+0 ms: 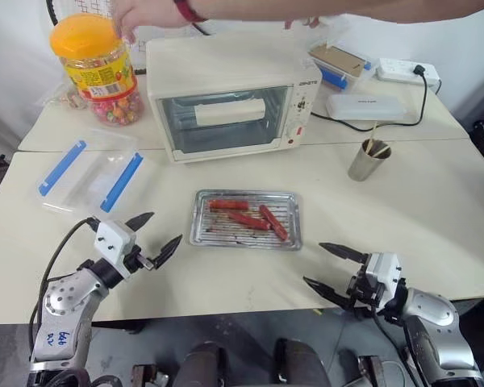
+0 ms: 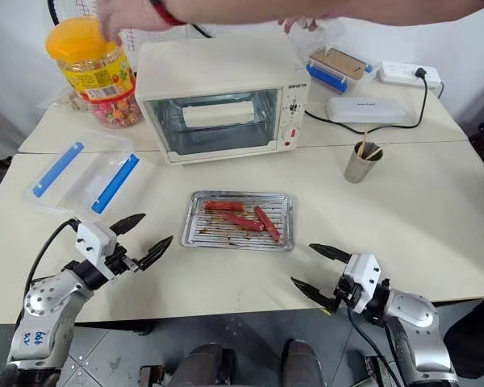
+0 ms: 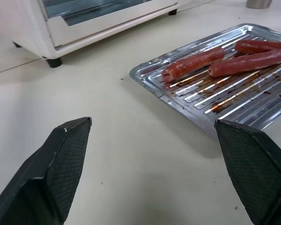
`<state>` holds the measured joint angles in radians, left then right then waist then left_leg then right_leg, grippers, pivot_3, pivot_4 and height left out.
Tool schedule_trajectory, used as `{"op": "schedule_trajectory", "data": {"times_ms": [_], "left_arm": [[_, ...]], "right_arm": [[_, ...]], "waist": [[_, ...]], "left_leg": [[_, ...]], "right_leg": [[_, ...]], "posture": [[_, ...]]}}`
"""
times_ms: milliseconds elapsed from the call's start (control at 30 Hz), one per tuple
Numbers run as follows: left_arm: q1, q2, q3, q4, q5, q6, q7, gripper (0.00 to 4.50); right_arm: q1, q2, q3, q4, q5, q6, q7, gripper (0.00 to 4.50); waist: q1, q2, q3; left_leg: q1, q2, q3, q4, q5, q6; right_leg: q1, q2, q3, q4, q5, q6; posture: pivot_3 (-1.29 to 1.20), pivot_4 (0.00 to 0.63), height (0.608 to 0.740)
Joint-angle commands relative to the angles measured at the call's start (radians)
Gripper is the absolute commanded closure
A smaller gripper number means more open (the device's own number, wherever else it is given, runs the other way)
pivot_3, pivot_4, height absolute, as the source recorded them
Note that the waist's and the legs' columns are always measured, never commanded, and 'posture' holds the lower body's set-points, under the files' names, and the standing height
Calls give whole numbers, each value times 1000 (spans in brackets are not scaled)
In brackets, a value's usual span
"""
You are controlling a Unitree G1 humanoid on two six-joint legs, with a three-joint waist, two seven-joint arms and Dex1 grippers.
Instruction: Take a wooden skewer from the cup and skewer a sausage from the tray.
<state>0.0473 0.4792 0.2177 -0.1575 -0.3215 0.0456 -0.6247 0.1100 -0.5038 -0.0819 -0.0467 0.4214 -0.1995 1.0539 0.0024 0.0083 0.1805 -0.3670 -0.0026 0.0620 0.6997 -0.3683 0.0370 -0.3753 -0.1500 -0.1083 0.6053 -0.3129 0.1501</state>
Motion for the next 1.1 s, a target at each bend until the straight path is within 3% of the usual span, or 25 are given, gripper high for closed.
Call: {"op": "schedule_trajectory", "data": {"times_ms": [33,1100], "left_arm": [[-9,-5,-4,-2,-2,-13,-3,32],[-3,-24,-35,11,7,-27,-18,32]], "right_arm": [[22,3,-12,-49,11,-19,-11,0],[66,-25,-30,-78,16,-15,-15,0]], "waist": [[0,0,0],[3,0,0]], "left_leg": [[0,0,0,0,0,0],[0,0,0,0,0,0]], "right_leg": [[0,0,0,0,0,0],[0,0,0,0,0,0]], "posture": [[0,150,740],[0,150,740]]}}
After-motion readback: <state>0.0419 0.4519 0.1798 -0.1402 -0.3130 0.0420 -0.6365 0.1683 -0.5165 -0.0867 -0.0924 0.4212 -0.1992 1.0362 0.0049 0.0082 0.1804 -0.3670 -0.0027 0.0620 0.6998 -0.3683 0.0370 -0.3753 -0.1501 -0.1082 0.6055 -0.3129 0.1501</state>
